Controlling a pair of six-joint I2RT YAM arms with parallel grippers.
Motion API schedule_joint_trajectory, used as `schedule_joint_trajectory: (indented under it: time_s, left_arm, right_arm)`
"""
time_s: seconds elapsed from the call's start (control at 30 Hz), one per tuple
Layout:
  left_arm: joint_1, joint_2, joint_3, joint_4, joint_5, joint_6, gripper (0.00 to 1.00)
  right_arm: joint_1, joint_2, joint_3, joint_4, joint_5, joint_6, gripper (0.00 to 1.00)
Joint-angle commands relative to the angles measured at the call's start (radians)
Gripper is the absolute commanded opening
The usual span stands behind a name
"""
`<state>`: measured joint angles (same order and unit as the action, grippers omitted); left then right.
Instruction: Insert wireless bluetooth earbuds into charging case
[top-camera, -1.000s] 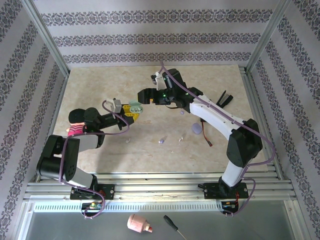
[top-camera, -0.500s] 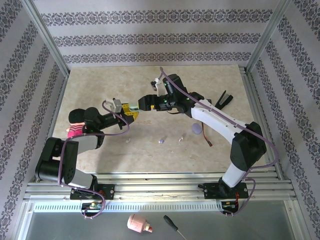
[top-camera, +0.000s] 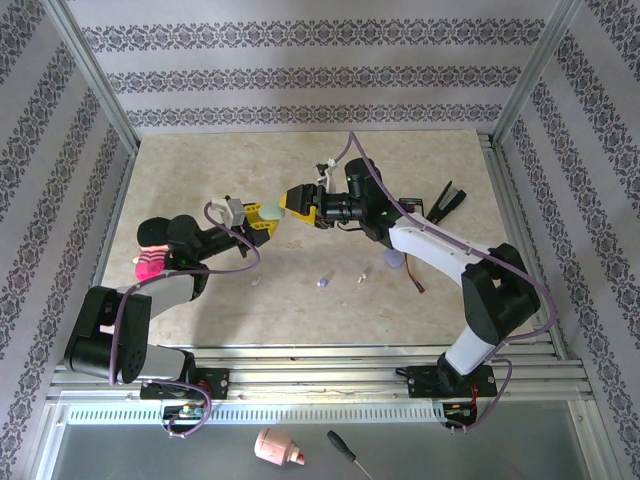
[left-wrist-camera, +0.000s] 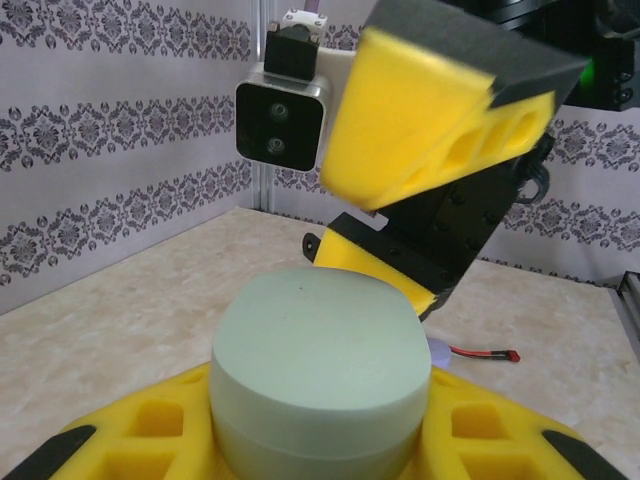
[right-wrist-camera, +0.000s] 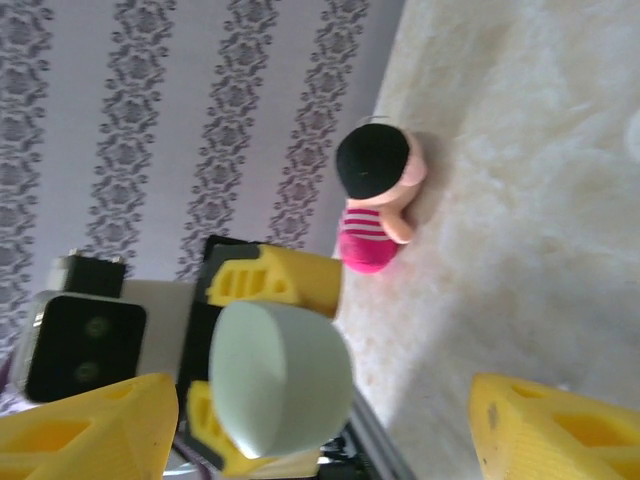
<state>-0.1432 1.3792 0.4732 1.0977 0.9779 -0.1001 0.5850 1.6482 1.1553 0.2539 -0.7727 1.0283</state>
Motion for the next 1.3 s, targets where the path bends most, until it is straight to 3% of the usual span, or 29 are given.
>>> schedule_joint_trajectory:
  time_s: [0.0, 0.2, 0.3, 0.47, 0.6, 0.77, 0.83, 0.93, 1.03, 1.27]
  left_arm:
    - [-0.014, -0.011, 0.013, -0.003, -0.024, 0.031, 0.19]
    - [-0.025, 0.015, 0.023, 0.036, -0.027, 0.009, 0.2]
    - [-0.032, 0.023, 0.028, 0.036, -0.028, 0.008, 0.19]
    - [-0.037, 0.027, 0.027, 0.028, -0.031, 0.016, 0.19]
    - [-0.038, 0.036, 0.031, 0.022, -0.033, 0.025, 0.2]
    - [-0.038, 0.044, 0.032, 0.016, -0.045, 0.035, 0.22]
    - [-0.038, 0.044, 0.028, 0.007, -0.058, 0.044, 0.28]
    - [-0.038, 0.035, 0.025, -0.034, -0.078, 0.071, 0.56]
    - [-0.038, 0.02, 0.015, -0.068, -0.106, 0.099, 0.77]
    - [-0.108, -0.016, 0.021, -0.26, -0.234, 0.258, 0.93]
  right_arm:
    - [0.006, 0.016, -0.034, 0.226, -0.075, 0.15, 0.73]
    - [0.021, 0.076, -0.075, 0.459, -0.101, 0.317, 0.69]
    - [0.025, 0.099, -0.075, 0.486, -0.1, 0.346, 0.68]
    - [0.023, 0.109, -0.073, 0.486, -0.099, 0.361, 0.51]
    - [0.016, 0.114, -0.079, 0.486, -0.096, 0.368, 0.31]
    - [0.01, 0.117, -0.081, 0.468, -0.089, 0.348, 0.23]
    - [0.005, 0.109, -0.083, 0.416, -0.075, 0.307, 0.23]
    - [-0.008, 0.1, -0.086, 0.338, -0.041, 0.239, 0.24]
    - [-0.033, 0.115, -0.099, 0.313, -0.012, 0.206, 0.24]
    - [-0.119, 0.217, -0.049, 0.153, 0.074, 0.059, 0.23]
